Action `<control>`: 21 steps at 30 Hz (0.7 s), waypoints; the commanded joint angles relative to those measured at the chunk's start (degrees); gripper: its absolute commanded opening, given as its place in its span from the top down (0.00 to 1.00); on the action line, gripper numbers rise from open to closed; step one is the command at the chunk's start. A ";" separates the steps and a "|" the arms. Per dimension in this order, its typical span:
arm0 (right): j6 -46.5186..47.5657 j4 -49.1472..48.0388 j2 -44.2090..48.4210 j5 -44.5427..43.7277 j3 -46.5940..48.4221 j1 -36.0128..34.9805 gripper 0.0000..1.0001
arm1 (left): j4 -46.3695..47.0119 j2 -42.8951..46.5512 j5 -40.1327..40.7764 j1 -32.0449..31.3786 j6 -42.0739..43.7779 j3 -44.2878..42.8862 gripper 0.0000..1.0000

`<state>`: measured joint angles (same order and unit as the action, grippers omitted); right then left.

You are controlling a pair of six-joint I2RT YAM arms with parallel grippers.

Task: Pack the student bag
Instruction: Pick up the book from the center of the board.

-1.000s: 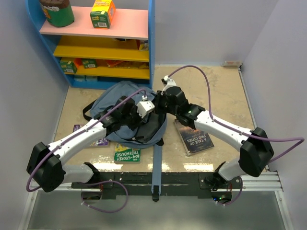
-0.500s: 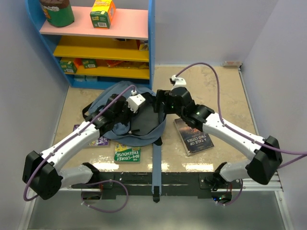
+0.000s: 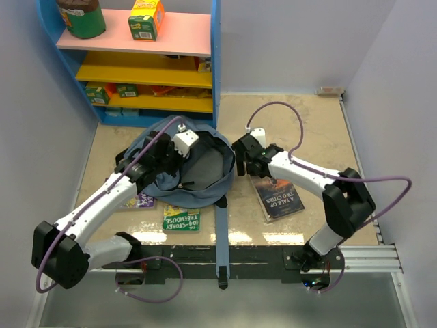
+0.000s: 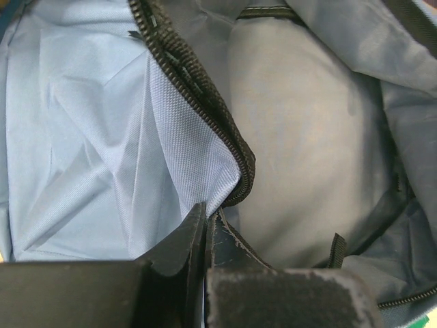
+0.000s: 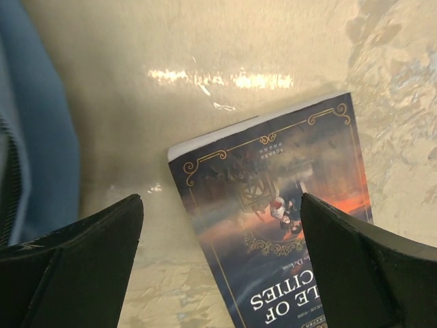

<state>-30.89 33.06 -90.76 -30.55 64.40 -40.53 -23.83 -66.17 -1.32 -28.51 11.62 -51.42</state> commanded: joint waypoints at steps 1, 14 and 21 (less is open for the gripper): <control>1.45 0.52 -3.53 -1.45 -0.24 -0.07 0.01 | 0.90 2.19 -2.36 0.74 1.92 -0.61 1.00; 3.30 -2.73 -10.04 1.54 -4.81 2.56 0.19 | 1.25 2.71 -4.39 0.74 4.02 0.09 1.00; 4.70 -5.55 -14.09 10.32 -6.13 6.08 0.68 | 0.98 3.77 -3.07 0.74 5.70 0.27 1.00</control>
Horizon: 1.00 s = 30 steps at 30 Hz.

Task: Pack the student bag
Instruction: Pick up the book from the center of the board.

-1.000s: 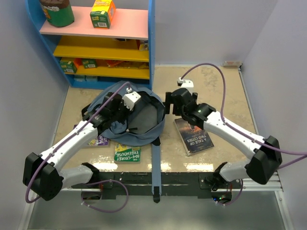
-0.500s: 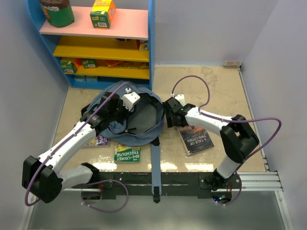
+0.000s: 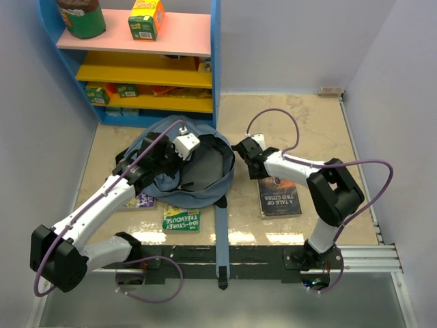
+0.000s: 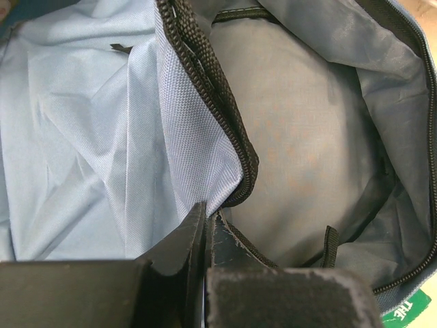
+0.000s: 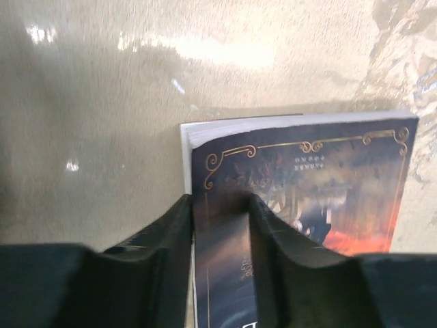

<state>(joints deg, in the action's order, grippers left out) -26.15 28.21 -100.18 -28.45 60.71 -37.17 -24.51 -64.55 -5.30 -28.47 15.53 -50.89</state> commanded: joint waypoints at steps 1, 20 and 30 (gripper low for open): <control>0.05 -0.87 -5.11 8.84 -2.70 2.98 0.70 | 1.49 2.15 0.82 0.70 1.87 -0.17 1.00; 5.58 0.44 19.31 -5.27 4.40 -5.36 1.00 | 2.45 1.89 -0.50 0.70 2.22 0.53 1.00; 14.80 11.15 20.83 -20.22 31.36 -20.30 1.00 | 3.94 1.62 -1.12 0.70 3.19 3.95 1.00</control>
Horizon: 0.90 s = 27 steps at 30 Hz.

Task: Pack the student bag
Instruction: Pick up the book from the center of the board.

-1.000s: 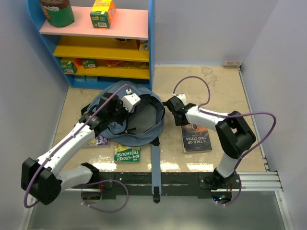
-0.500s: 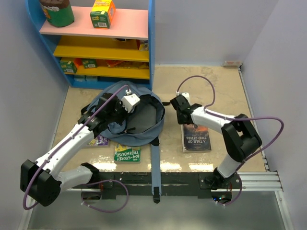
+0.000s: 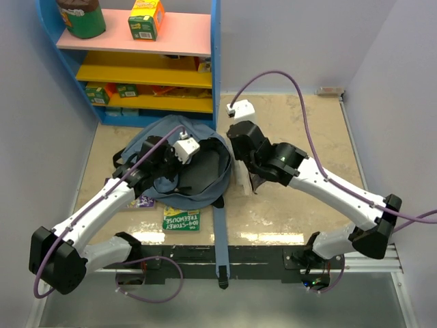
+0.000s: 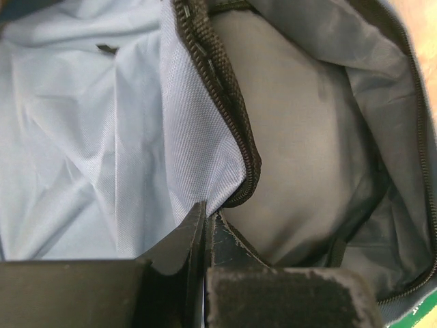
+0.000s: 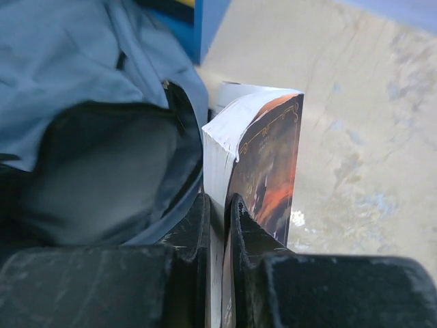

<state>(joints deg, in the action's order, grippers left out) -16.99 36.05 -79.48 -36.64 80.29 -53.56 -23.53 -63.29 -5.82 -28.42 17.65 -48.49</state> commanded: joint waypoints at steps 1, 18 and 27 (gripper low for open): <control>6.00 4.54 -1.80 -13.35 13.91 -6.10 1.00 | 2.96 0.36 -0.33 0.56 1.07 1.90 1.00; 6.63 6.14 -3.15 -13.13 31.25 -18.86 1.00 | 4.01 0.44 1.08 0.65 -0.25 4.46 1.00; 4.25 4.29 0.56 -5.82 34.75 -19.56 1.00 | 6.39 2.29 -0.06 1.09 -2.53 6.30 1.00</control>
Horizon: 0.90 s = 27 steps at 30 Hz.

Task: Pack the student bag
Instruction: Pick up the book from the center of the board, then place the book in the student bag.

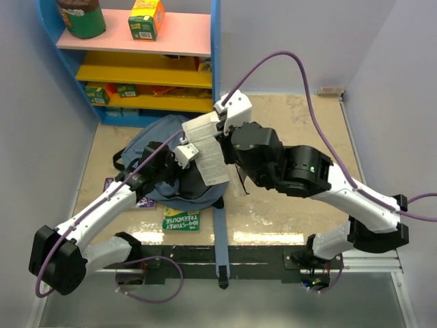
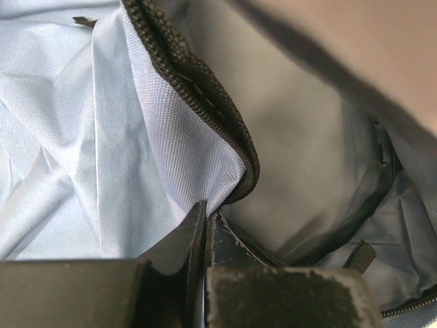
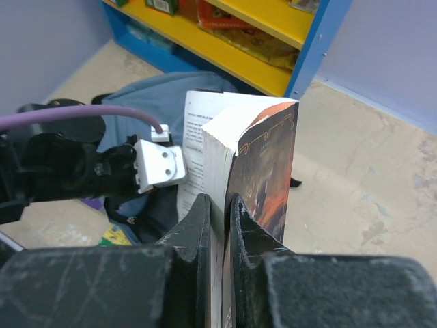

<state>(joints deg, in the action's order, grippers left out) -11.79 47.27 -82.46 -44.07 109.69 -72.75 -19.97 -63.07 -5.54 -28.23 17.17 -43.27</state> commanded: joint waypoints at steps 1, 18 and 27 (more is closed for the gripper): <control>-1.13 -7.01 3.96 2.23 5.36 -0.37 1.00 | 3.09 2.51 -0.87 1.33 -2.49 1.17 1.00; -5.96 -26.07 6.52 12.42 -23.81 5.07 1.00 | -5.08 5.06 -19.86 6.34 -5.31 -9.21 1.00; -3.06 -33.64 0.02 17.97 -29.80 9.47 1.00 | -6.93 7.08 -17.40 6.34 -3.72 -7.97 1.00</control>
<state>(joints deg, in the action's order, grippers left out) -16.47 25.54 -81.89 -28.27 78.32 -63.26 -27.40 -58.02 -22.11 -22.17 13.08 -49.47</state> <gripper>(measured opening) 0.084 0.023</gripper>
